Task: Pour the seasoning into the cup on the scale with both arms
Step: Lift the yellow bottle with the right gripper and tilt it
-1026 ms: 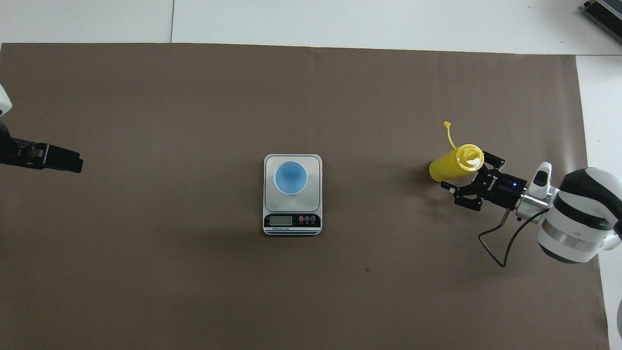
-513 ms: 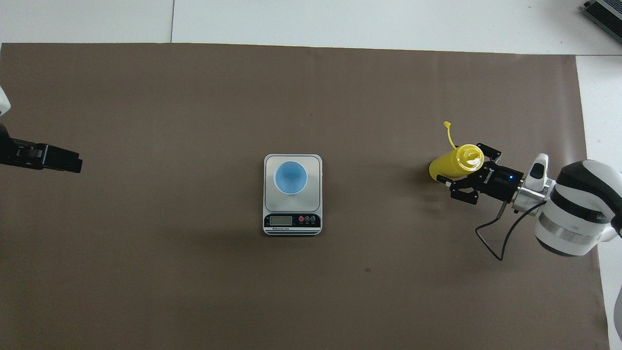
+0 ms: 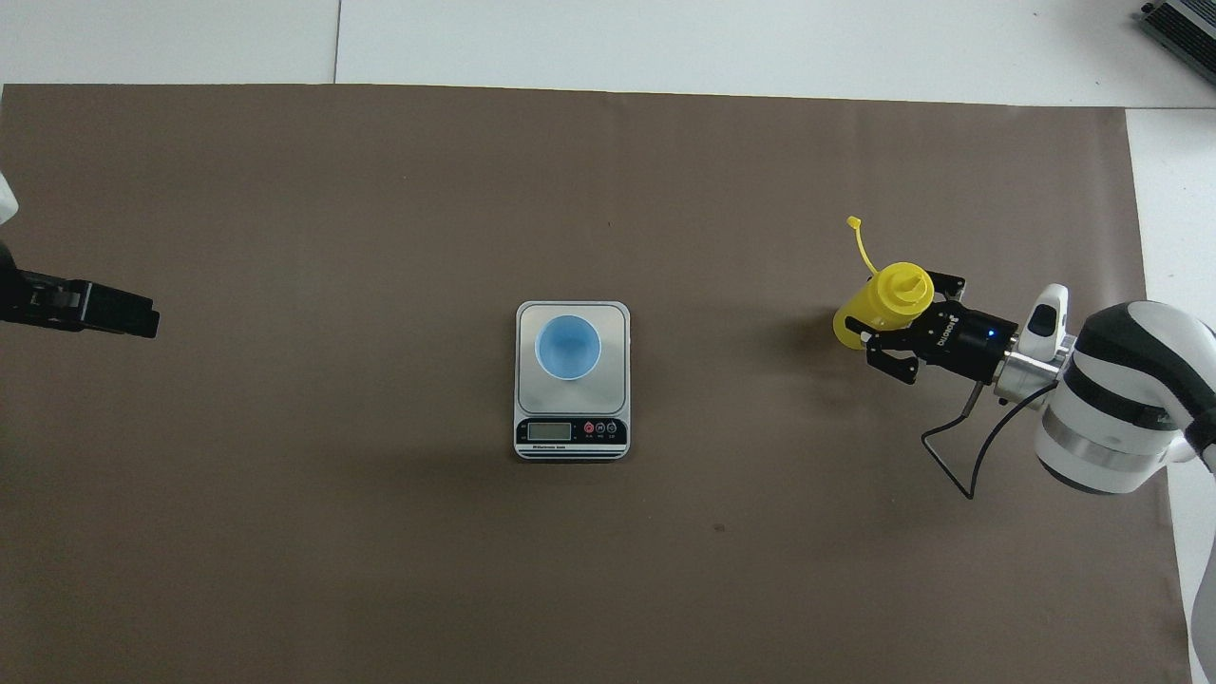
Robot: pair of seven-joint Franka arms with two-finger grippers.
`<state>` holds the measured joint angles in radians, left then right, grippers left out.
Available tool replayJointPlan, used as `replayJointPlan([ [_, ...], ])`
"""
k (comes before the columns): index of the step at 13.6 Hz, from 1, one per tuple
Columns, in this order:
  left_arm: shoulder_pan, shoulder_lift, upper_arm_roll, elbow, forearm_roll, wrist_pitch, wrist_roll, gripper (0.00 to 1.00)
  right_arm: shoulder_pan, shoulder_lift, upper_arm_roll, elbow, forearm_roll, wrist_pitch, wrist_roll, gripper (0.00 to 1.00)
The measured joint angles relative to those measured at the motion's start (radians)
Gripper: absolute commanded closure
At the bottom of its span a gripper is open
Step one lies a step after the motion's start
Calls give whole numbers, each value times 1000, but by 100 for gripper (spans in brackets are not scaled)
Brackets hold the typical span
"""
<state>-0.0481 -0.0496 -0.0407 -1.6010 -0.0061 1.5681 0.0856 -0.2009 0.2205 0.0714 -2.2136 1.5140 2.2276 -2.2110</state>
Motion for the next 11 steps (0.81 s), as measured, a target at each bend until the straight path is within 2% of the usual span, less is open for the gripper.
replayJointPlan([
  [5,1,0,0,0,0,0,0,0,111,-71,1,9,-13,165,36,100],
  [11,1,0,2,0,0,0,0,0,386,-79,8,74,-14,562,73,100],
])
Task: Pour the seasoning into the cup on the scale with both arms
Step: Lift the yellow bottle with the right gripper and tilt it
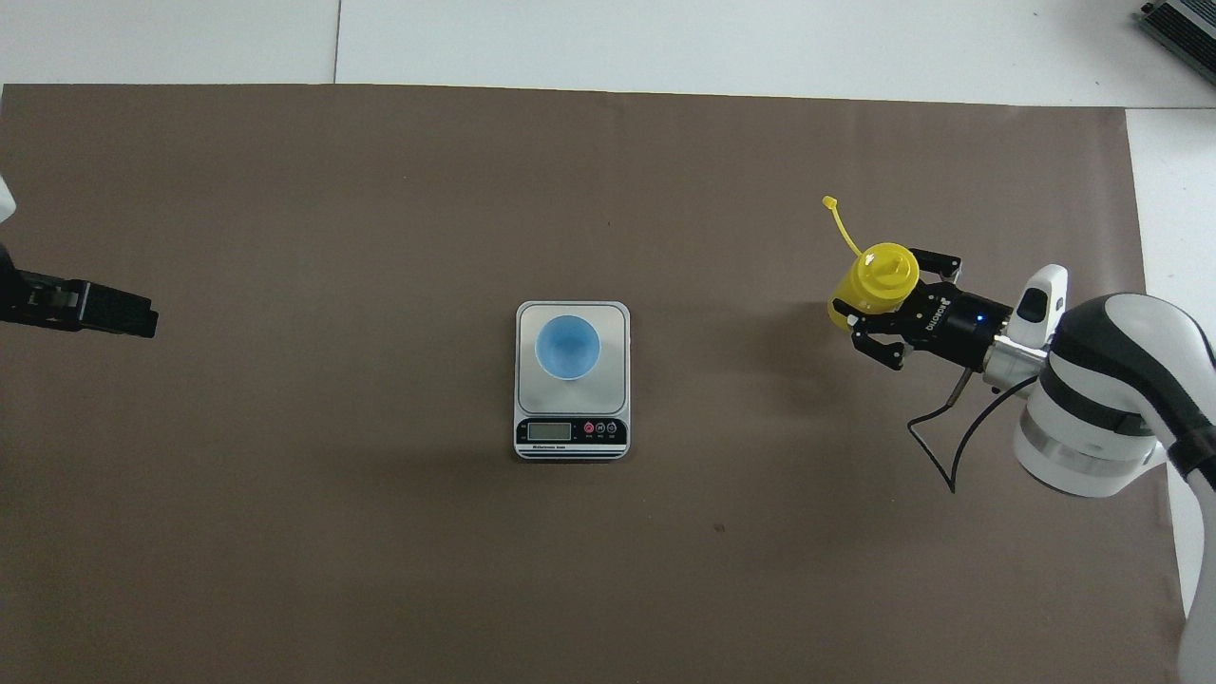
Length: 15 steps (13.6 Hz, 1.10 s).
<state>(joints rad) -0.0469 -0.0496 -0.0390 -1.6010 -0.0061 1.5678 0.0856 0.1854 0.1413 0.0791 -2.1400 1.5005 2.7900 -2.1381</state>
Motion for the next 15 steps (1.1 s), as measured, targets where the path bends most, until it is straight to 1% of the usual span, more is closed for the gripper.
replayJointPlan([
  [3,0,0,0,0,0,0,0,0,84,0,1,19,0,123,9,100],
  [5,0,0,0,0,0,0,0,0,125,1,1,31,-5,178,9,100],
  [7,0,0,0,0,0,0,0,0,153,5,1,47,-70,208,12,100],
  [9,0,0,0,0,0,0,0,0,157,12,-1,66,-154,211,23,100],
  [12,0,0,0,0,0,0,0,0,150,21,-9,82,-238,201,24,100],
  [14,0,0,0,0,0,0,0,0,142,29,-12,97,-291,182,34,100],
  [15,0,0,0,0,0,-1,0,0,129,32,-13,108,-329,154,61,100],
])
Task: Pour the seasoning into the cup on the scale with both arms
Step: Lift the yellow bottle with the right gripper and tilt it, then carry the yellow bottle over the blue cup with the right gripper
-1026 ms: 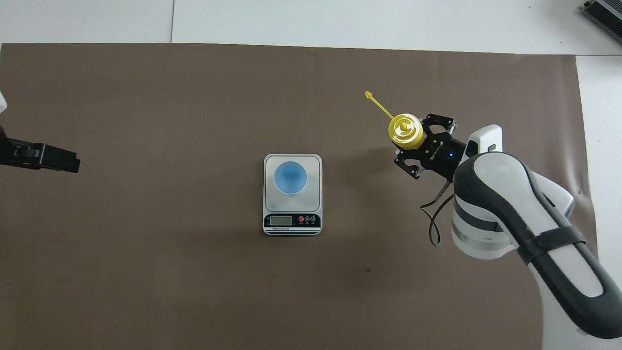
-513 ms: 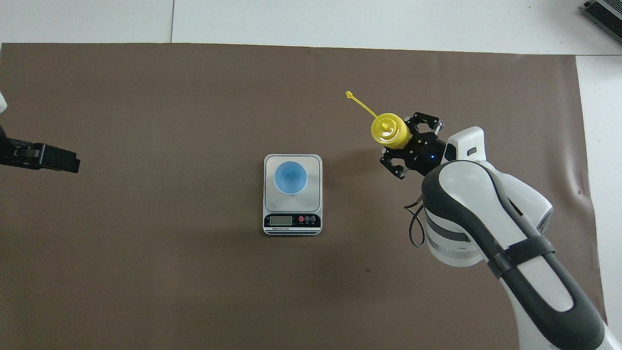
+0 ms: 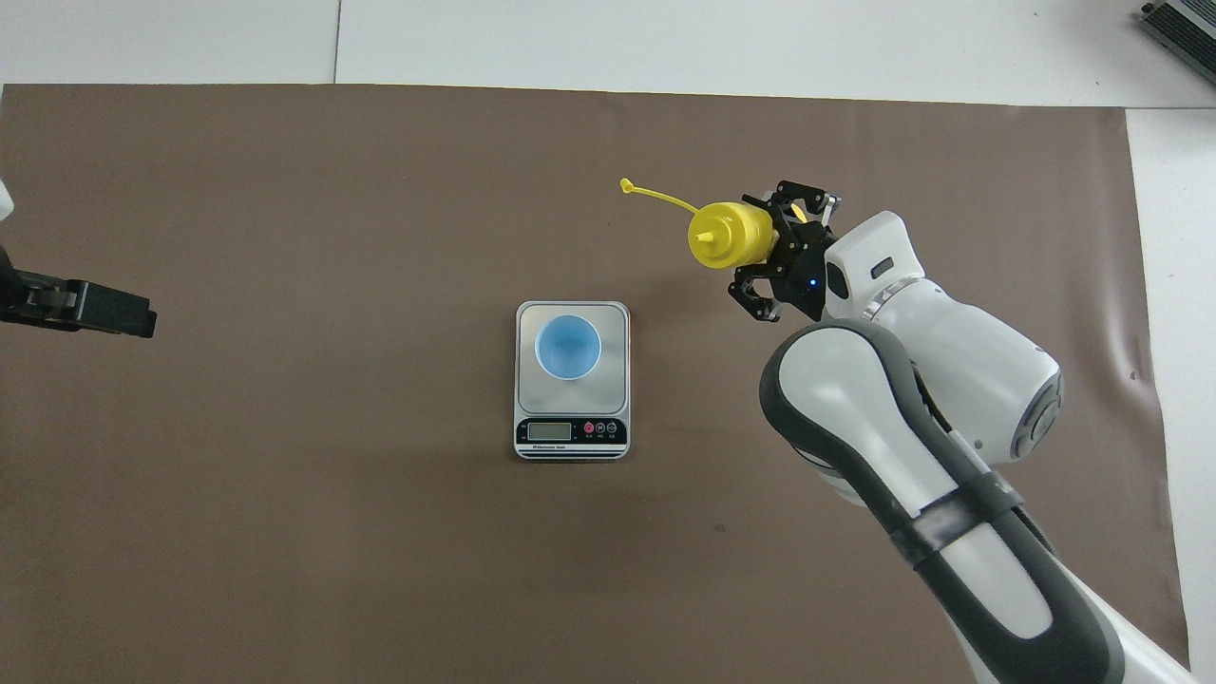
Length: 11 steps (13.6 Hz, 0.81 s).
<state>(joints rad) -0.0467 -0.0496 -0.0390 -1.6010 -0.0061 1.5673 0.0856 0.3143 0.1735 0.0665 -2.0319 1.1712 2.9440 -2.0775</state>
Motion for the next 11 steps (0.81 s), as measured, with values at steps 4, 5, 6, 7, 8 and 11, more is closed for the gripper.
replayJointPlan([
  [4,0,0,0,0,0,0,0,0,-42,8,-2,30,-250,-76,234,100],
  [5,0,0,0,0,0,0,0,0,-41,10,-1,31,-321,-81,308,100],
  [6,0,0,0,0,0,0,0,0,-39,11,0,32,-381,-83,374,100],
  [7,0,0,0,0,0,0,0,0,-35,13,1,32,-428,-86,433,100],
  [8,0,0,0,0,0,0,0,0,-31,14,1,32,-460,-91,474,100],
  [11,0,0,0,0,0,0,0,0,-26,16,2,33,-564,-100,581,100],
])
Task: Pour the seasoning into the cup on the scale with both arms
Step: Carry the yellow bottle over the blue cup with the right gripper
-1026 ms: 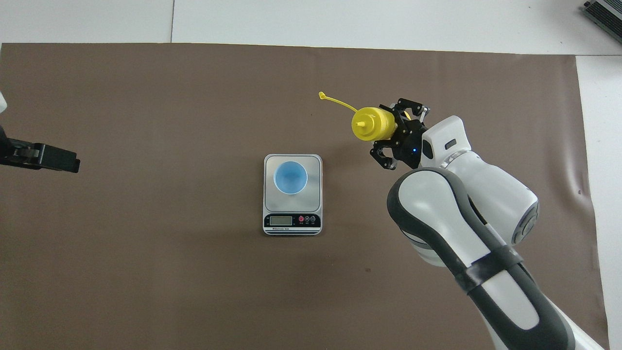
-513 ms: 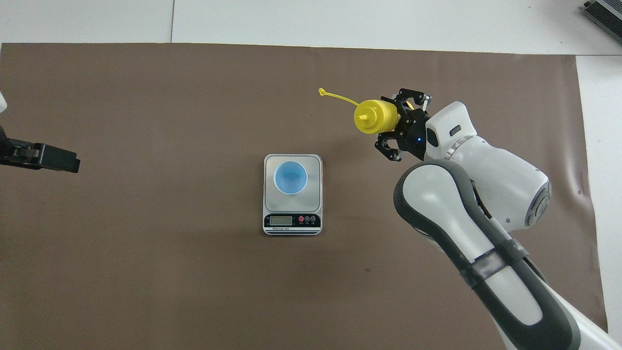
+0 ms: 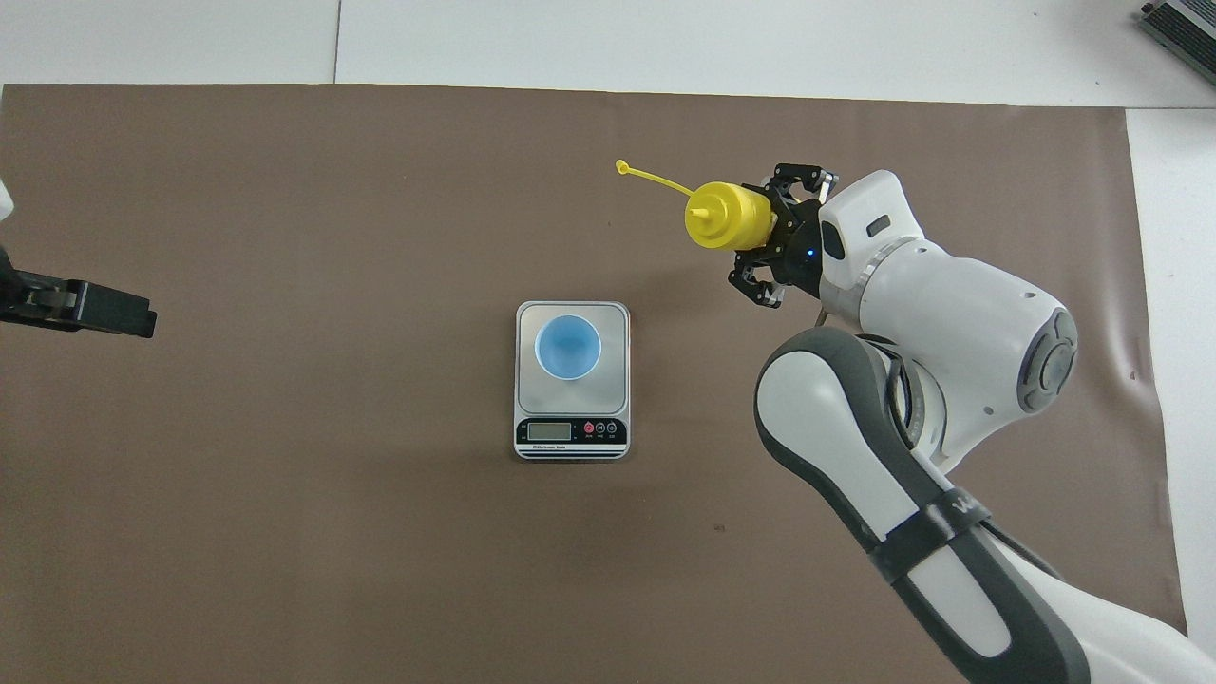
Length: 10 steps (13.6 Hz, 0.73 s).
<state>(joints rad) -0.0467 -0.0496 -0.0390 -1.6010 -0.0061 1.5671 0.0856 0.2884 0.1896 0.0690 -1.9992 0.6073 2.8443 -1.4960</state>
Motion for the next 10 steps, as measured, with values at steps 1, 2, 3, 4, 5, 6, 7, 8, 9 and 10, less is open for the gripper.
replayJointPlan([
  [1,0,0,0,0,0,0,0,0,0,0,0,1,-48,-10,46,100],
  [2,0,0,0,0,0,0,0,0,0,1,-1,2,-114,-34,107,100],
  [3,0,0,0,0,0,0,0,0,1,1,-1,6,-208,-66,194,100],
  [4,0,0,0,0,0,0,0,0,1,1,-1,16,-314,-105,290,100],
  [5,0,0,0,0,0,0,0,0,3,1,0,32,-434,-154,394,100],
  [6,0,0,0,0,0,0,0,0,10,1,0,53,-563,-207,501,100],
  [7,0,0,0,0,0,0,0,0,21,1,2,75,-686,-255,598,100],
  [8,0,0,0,0,0,0,0,0,37,0,4,92,-800,-295,690,100],
  [9,0,0,0,0,0,0,0,0,55,0,6,102,-886,-323,762,100],
  [10,0,0,0,0,0,0,0,0,70,0,8,106,-937,-343,802,100],
])
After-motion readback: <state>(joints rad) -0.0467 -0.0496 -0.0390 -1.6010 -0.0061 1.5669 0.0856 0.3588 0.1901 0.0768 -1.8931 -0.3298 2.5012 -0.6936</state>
